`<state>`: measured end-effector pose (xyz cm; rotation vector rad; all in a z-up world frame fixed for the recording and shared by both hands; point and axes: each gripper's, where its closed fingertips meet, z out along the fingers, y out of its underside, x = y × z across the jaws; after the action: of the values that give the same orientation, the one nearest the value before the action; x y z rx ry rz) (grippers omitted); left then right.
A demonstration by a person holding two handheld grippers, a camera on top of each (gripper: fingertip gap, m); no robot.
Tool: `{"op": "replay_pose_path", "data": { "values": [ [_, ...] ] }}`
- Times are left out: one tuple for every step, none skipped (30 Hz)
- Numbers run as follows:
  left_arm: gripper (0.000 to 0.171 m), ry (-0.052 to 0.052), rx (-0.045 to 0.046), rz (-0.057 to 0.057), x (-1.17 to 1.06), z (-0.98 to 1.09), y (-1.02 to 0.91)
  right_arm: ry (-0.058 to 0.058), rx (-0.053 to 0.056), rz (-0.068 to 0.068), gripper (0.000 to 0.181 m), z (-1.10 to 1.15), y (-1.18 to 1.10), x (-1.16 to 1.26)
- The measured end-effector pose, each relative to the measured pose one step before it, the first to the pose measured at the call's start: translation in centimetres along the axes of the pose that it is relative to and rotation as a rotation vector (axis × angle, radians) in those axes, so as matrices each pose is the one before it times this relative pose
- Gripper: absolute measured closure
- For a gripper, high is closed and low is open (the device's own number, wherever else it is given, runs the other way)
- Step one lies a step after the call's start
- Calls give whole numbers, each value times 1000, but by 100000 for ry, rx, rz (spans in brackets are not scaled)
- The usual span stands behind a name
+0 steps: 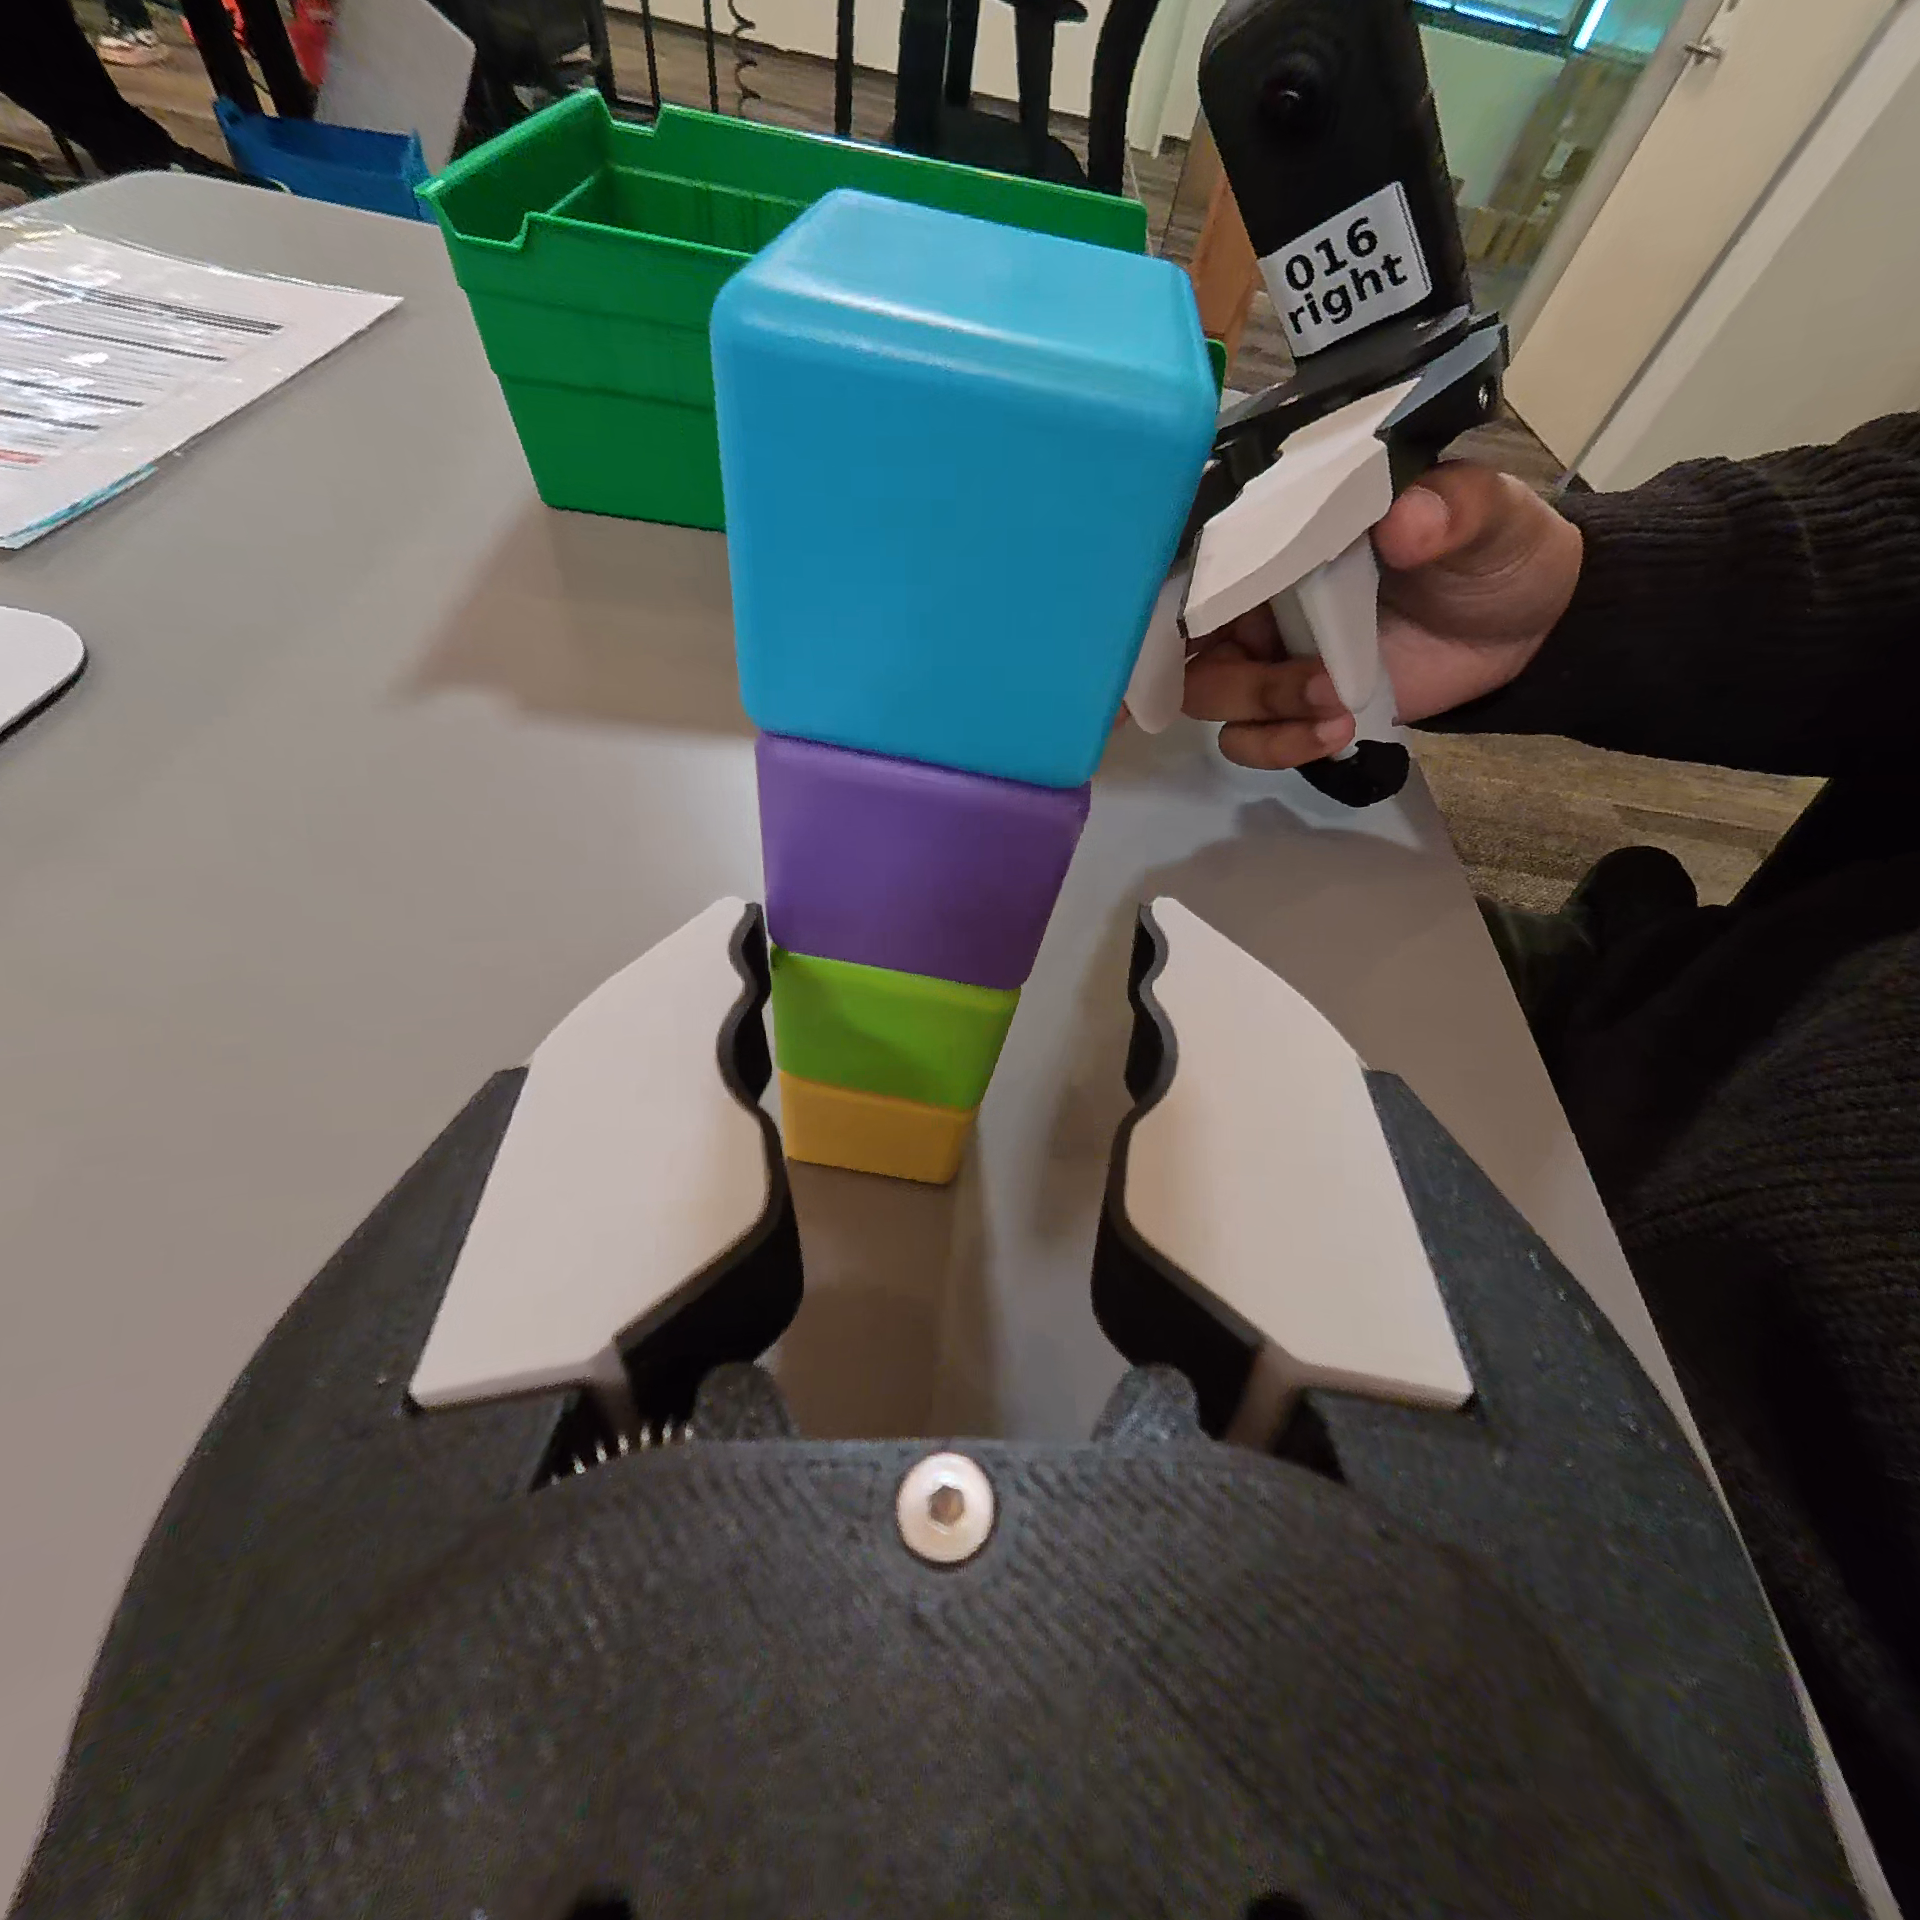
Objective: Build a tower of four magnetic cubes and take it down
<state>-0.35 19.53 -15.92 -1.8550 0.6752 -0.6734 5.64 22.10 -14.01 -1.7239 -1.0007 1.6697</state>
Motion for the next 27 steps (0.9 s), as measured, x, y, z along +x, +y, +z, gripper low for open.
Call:
{"op": "replay_pose_path", "data": {
  "values": [
    [104,-1225,86,175,-227,-12,-14,38,98,47,145,-14,-14,23],
    [104,-1755,694,484,-281,-8,-95,4,38,95,145,-10,-13,23],
    [103,-1931,1148,568,-268,-4,-150,-44,-35,167,145,8,18,31],
    [100,-2783,1427,400,-368,-18,-187,-96,-75,224,145,17,35,18],
    [96,-3196,1855,340,-401,-11,-236,-111,-63,230,145,26,24,10],
    [94,-2985,1877,375,-364,0,-254,-107,-43,179,145,18,21,0],
    [94,-2122,1939,276,-224,19,-287,-74,-81,99,145,26,22,-3],
    [94,-235,1995,-119,59,58,-304,-28,-158,15,145,32,44,7],
    [94,1593,1730,-970,321,105,-261,46,-203,-37,145,28,42,14],
    [94,3370,588,-1530,580,151,-85,53,-165,-29,145,21,39,14],
    [94,3242,-438,-1362,538,202,72,16,-124,41,145,23,27,12],
    [94,1177,-1121,-727,250,231,192,-2,-94,64,145,15,25,8],
    [95,837,-1253,424,230,208,227,46,-82,7,145,6,25,18],
    [97,570,-1319,1042,199,166,227,98,-70,-69,145,-5,9,18],
    [99,98,-1267,1089,113,135,211,113,-26,-96,145,-13,-3,15],
    [99,-490,-701,740,9,67,105,96,20,-79,145,-9,-9,12],
    [100,232,-136,449,62,-19,17,57,15,-38,145,-10,-6,18],
    [102,1034,295,-106,132,-78,-74,64,-36,1,145,-4,1,30],
    [104,520,792,-531,28,-119,-157,61,-30,56,145,7,6,32],
    [104,-66,1292,-609,-56,-112,-218,-1,-51,93,145,7,17,28],
    [104,-92,1118,-516,-68,-104,-182,-28,-97,66,145,-7,15,6],
    [104,-833,701,-569,-179,-69,-107,-39,4,-37,145,-10,-9,-23],
    [104,-1123,451,-343,-222,-38,-55,-50,123,-153,145,-22,-31,-37],
    [104,-434,522,-103,-103,-36,-47,-31,121,-225,145,-33,-40,-49],
    [104,-33,520,-365,-17,-9,-52,1,49,-220,145,-18,-24,-25],
    [104,-61,436,-446,-11,9,-67,-24,-9,-124,145,-10,-2,-23],
    [104,-56,632,-143,21,8,-113,-74,-20,24,145,1,16,-13]
  ]
}}
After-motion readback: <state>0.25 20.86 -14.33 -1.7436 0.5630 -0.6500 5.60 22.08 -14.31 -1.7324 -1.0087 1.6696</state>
